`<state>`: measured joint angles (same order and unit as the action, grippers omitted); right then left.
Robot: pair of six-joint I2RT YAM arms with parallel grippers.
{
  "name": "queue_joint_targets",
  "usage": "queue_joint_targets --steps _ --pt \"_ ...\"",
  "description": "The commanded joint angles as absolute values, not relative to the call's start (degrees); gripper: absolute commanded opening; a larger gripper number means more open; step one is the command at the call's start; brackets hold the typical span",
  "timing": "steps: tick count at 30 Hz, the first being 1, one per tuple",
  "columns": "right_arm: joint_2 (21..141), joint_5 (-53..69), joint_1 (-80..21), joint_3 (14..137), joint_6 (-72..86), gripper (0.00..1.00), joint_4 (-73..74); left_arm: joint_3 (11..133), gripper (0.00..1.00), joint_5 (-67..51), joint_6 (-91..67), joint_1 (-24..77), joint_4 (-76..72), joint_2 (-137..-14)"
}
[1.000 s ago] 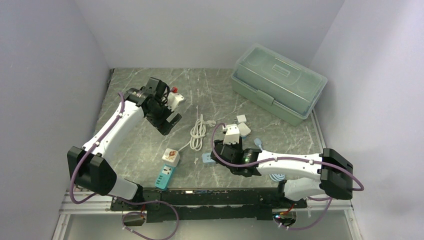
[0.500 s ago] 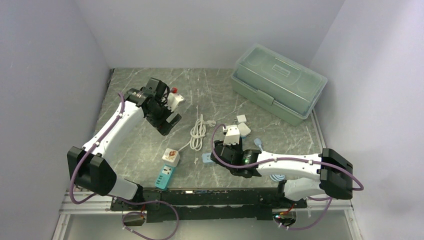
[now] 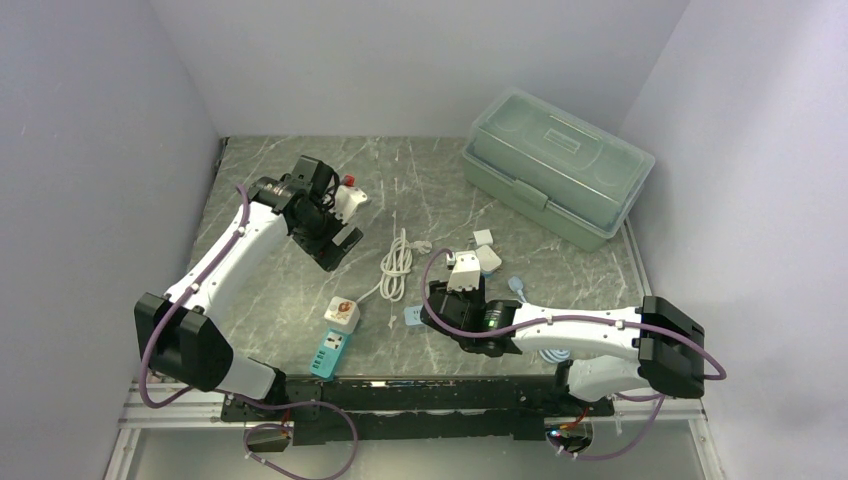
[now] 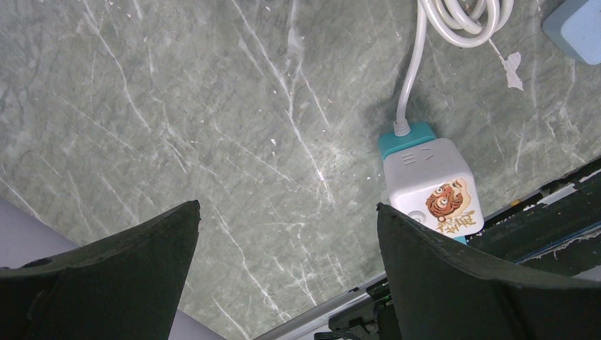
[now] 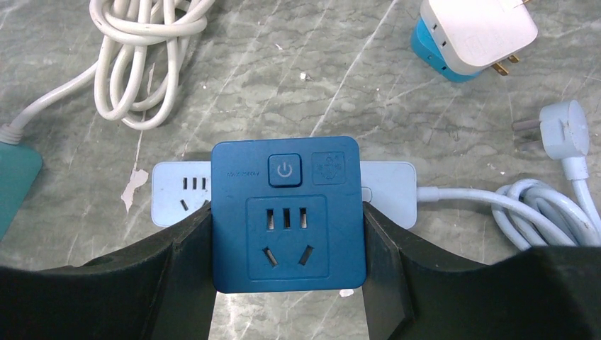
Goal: Insert the plug
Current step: Insert the plug into the socket.
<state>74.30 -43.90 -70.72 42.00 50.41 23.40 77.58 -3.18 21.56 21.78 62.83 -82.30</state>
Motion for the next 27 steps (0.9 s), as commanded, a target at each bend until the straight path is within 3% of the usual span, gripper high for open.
queue_joint_targets --steps 1,27 --pt "74.01 -45.81 -71.15 41.33 51.49 0.00 24.75 77.40 1.00 -3.59 21.80 21.62 62.26 -80.31" --pt "75.57 -48.57 -74.11 41.41 54.00 0.00 24.41 77.38 1.00 -3.71 21.81 21.62 62.84 -79.99"
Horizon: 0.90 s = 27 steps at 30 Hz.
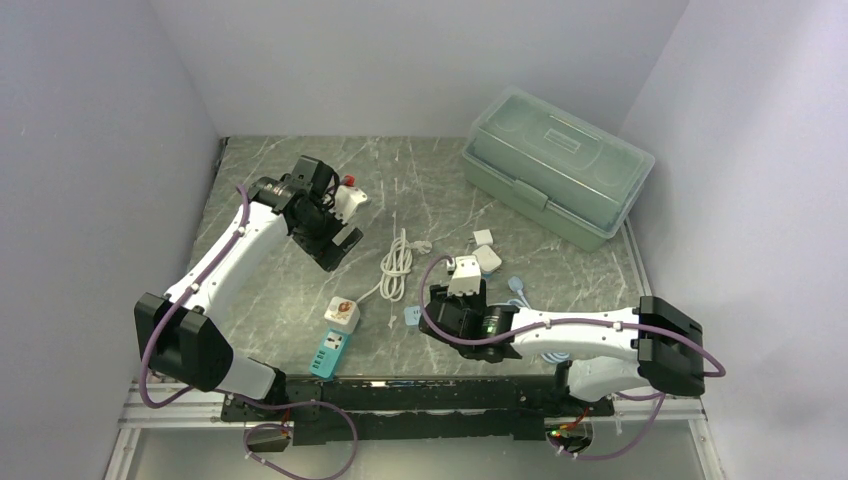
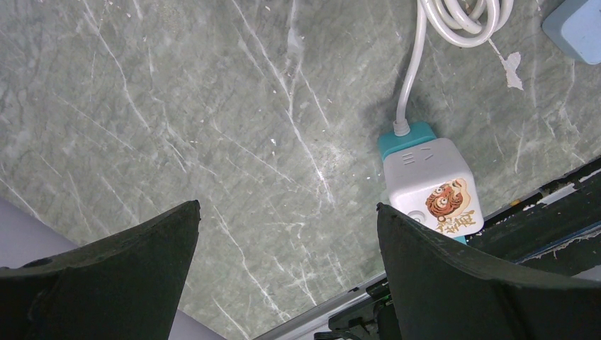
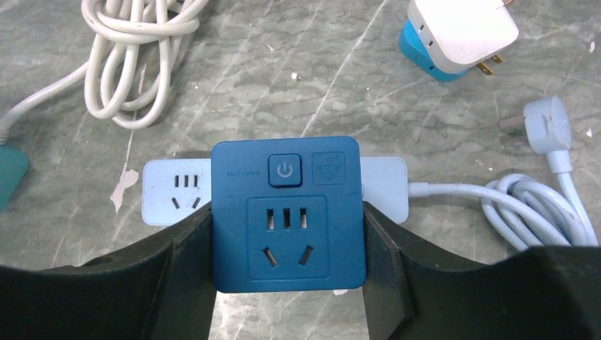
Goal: Insert the plug
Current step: Insert the plug into the socket.
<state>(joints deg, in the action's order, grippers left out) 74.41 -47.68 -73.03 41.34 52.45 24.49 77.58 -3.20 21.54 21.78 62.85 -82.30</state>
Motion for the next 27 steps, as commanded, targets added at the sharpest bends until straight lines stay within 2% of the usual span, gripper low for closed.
queue_joint_targets --steps 1,9,21,27 --pt "76.00 -48.67 -74.31 41.66 54.54 0.00 24.73 77.41 1.00 -3.75 21.80 21.62 62.84 -79.98" --pt "78.27 -52.00 -74.71 43.46 61.69 0.00 31.11 77.61 1.00 -3.95 21.71 21.64 63.01 -80.18" --pt "76.21 -49.08 -74.71 39.52 57.73 0.00 25.39 78.40 1.00 -3.93 21.97 21.67 63.46 -80.68" --pt "75.69 -50.01 -74.71 39.65 57.28 0.00 27.67 78.68 1.00 -4.16 21.72 21.62 63.44 -80.93"
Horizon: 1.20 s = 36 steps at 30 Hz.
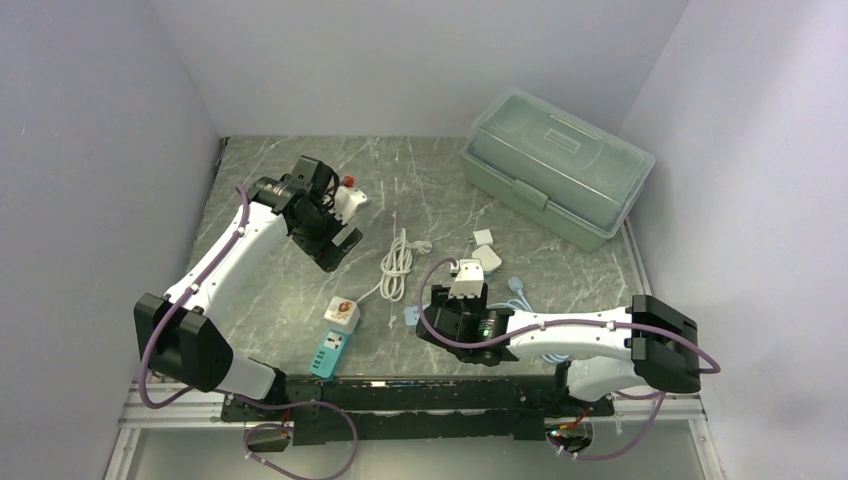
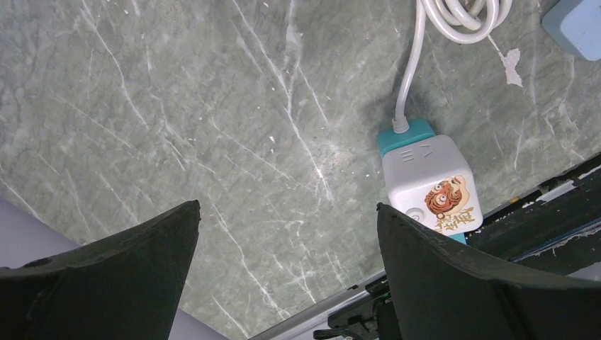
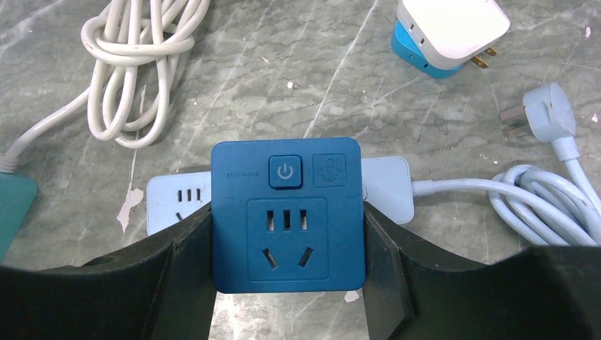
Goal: Insert the plug
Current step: Insert the plug into the socket.
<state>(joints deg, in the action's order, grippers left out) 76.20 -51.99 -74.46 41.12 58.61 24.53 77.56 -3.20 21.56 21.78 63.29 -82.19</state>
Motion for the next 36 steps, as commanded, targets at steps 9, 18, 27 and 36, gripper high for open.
queue_joint_targets --steps 9,18,27,36 --pt "76.42 -47.31 -74.71 39.33 54.68 0.00 25.95 78.48 1.00 -3.96 22.06 21.64 63.50 -80.62" --pt "77.58 -45.77 -75.19 38.79 57.60 0.00 29.73 77.69 1.00 -4.00 22.32 21.62 62.96 -80.12" --pt "80.82 -43.51 -75.15 40.49 57.82 0.00 28.27 77.64 1.00 -3.82 22.50 21.63 63.10 -79.72" --pt "83.38 -39.00 -74.00 38.87 56.36 0.00 27.54 78.02 1.00 -3.87 22.74 21.62 63.11 -79.54"
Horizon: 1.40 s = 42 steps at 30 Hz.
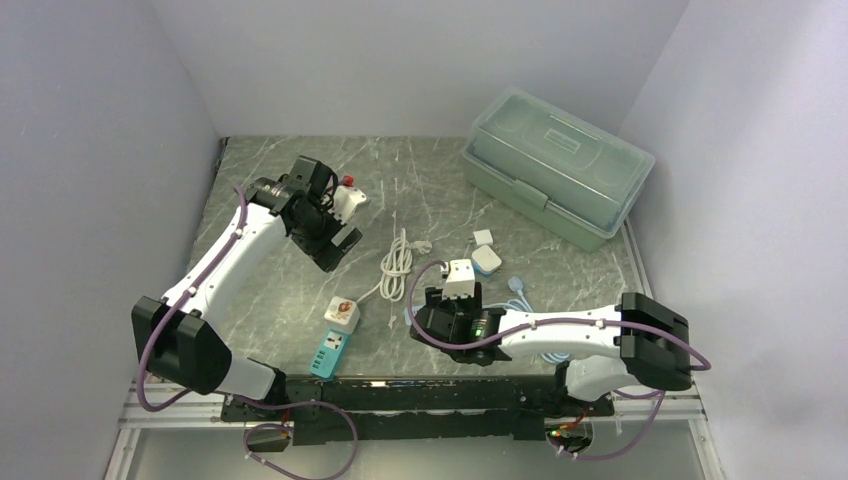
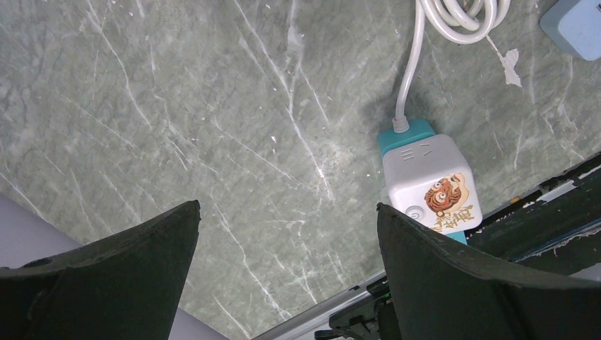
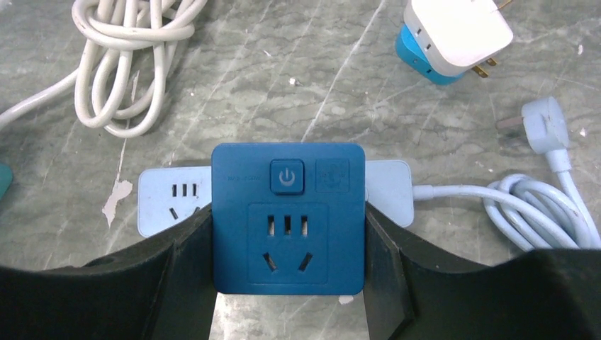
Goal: Insert the plug
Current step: Insert the plug into the socket.
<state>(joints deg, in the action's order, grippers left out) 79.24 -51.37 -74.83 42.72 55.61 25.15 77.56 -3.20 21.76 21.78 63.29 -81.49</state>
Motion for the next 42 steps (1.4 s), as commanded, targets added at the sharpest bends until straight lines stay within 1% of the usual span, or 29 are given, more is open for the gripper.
queue_joint_targets --steps 1,14,20,21,23,26,27,28,31,35,37,40,42 --pt "83.56 -38.35 -73.86 38.63 56.04 0.00 27.17 78.09 1.00 -3.87 22.76 21.62 63.11 -79.54" --pt "86.08 -33.19 -71.98 35.83 53.82 0.00 23.56 78.79 1.00 -3.92 22.76 21.64 63.28 -79.82" --pt "84.55 -32.11 -71.98 34.13 54.98 0.00 23.34 79.06 1.00 -4.12 22.85 21.62 63.53 -79.74" --pt "84.02 -32.20 -71.78 34.70 54.72 0.05 23.95 79.04 1.00 -4.33 22.79 21.62 63.54 -79.64" --pt "82.64 -33.28 -71.53 36.52 53.45 0.31 25.66 78.70 1.00 -4.91 22.61 21.63 63.59 -79.71" --pt "79.55 -34.14 -69.99 39.71 50.72 0.65 27.50 78.66 1.00 -5.28 22.33 21.62 63.75 -79.89" --pt "78.33 -34.29 -69.32 40.75 49.91 0.75 28.28 78.66 1.00 -5.40 22.28 21.62 63.80 -79.82" --pt "77.16 -34.38 -68.54 41.79 49.20 0.83 28.76 78.71 1.00 -5.43 22.18 21.59 63.88 -79.70" --pt "73.26 -33.63 -66.53 44.22 46.66 0.99 29.29 78.90 1.00 -5.58 22.04 21.62 64.28 -79.31" --pt "69.29 -33.68 -65.70 48.34 44.14 1.00 31.80 79.44 1.00 -5.88 21.91 21.62 64.67 -78.77" --pt "67.87 -33.83 -65.69 50.18 43.36 0.97 33.22 79.72 1.00 -5.95 21.89 21.62 64.87 -78.60" --pt "65.68 -33.33 -65.66 51.71 42.07 0.85 33.91 79.95 1.00 -5.73 22.11 21.63 65.29 -78.28" --pt "65.12 -33.40 -65.32 51.64 41.48 0.69 33.42 79.90 1.00 -5.46 22.28 21.62 65.30 -77.99"
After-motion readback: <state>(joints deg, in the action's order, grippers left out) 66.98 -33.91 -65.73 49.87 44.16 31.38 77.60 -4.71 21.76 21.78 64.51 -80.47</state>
